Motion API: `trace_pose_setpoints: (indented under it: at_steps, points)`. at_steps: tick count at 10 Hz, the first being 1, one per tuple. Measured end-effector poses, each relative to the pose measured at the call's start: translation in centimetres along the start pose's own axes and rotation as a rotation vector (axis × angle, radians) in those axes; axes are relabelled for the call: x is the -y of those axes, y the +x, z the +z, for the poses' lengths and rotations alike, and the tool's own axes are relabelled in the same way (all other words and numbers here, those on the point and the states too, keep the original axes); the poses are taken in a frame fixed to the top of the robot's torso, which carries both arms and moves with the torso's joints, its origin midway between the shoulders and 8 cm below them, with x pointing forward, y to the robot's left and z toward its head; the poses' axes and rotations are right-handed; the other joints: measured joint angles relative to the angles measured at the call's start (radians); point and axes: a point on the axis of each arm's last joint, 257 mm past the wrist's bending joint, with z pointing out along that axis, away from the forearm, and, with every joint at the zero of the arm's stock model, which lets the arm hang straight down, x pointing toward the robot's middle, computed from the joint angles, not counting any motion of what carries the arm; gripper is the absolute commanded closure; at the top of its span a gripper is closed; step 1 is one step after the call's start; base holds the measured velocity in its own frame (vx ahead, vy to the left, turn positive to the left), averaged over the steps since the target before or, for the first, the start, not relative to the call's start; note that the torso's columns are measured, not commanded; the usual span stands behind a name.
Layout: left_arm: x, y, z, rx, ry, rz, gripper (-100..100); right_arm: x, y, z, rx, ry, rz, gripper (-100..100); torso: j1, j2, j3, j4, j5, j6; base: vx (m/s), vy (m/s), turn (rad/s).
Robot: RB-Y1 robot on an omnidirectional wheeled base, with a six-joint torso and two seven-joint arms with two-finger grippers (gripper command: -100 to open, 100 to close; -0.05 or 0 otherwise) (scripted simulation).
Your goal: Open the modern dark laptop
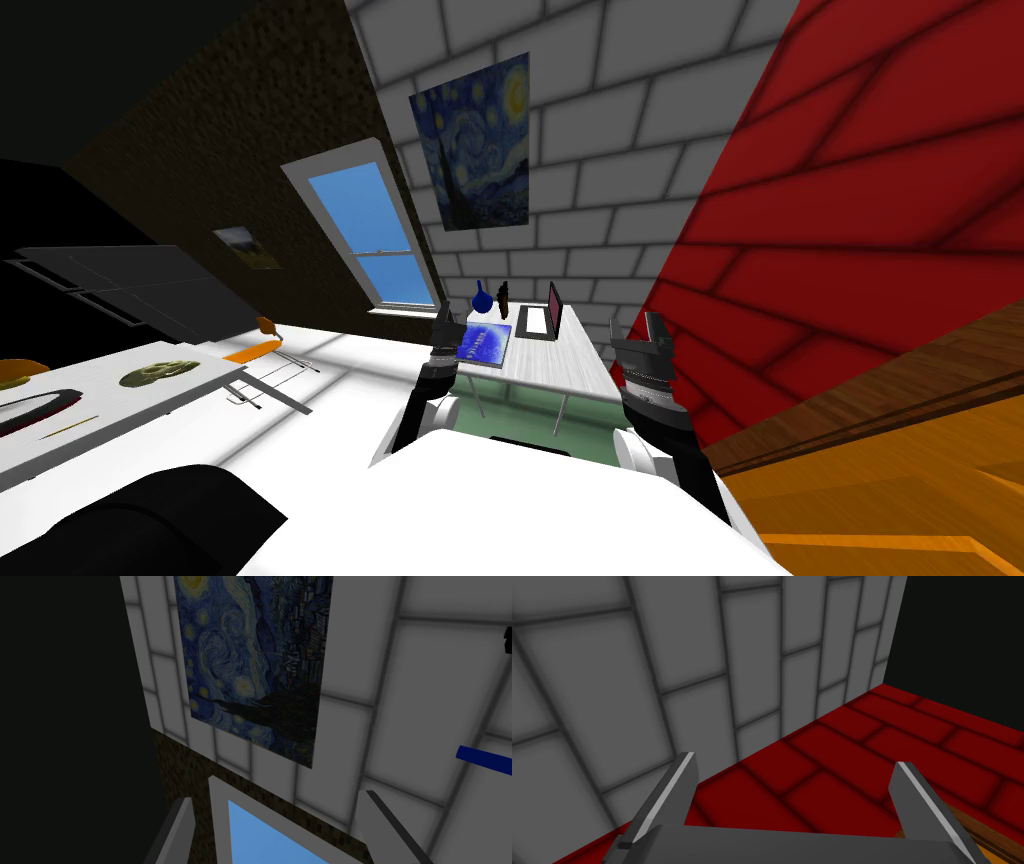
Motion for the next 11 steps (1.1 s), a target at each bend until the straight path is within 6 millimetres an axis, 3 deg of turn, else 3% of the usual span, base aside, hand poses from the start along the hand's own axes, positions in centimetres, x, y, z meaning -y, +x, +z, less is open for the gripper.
trace_pose_setpoints:
  at_steps: [2, 9, 10, 11]
  points:
    - [0.00, 0.00, 0.00, 0.000, 0.000, 0.000, 0, 0.00, 0.00, 0.00, 0.000, 0.000, 0.000, 0, 0.000, 0.104, -0.209, 0.105, 0.000, 0.000, 0.000, 0.000, 0.000]
    - [0.02, 0.00, 0.01, 0.000, 0.000, 0.000, 0, -0.02, 0.00, 0.01, 0.000, 0.000, 0.000, 0, 0.000, 0.618, -1.234, 0.617, 0.000, 0.000, 0.000, 0.000, 0.000]
    - [0.02, 0.00, 0.01, 0.000, 0.000, 0.000, 0, -0.02, 0.00, 0.01, 0.000, 0.000, 0.000, -100, 0.000, 0.691, -1.382, 0.691, 0.000, 0.000, 0.006, 0.010, -0.011]
    - [0.00, 0.00, 0.00, 0.000, 0.000, 0.000, 0, 0.20, 0.36, 0.09, -0.031, 0.004, -0.015, -100, 0.000, 0.725, -1.451, 0.724, 0.000, 0.000, -0.001, 0.019, -0.023]
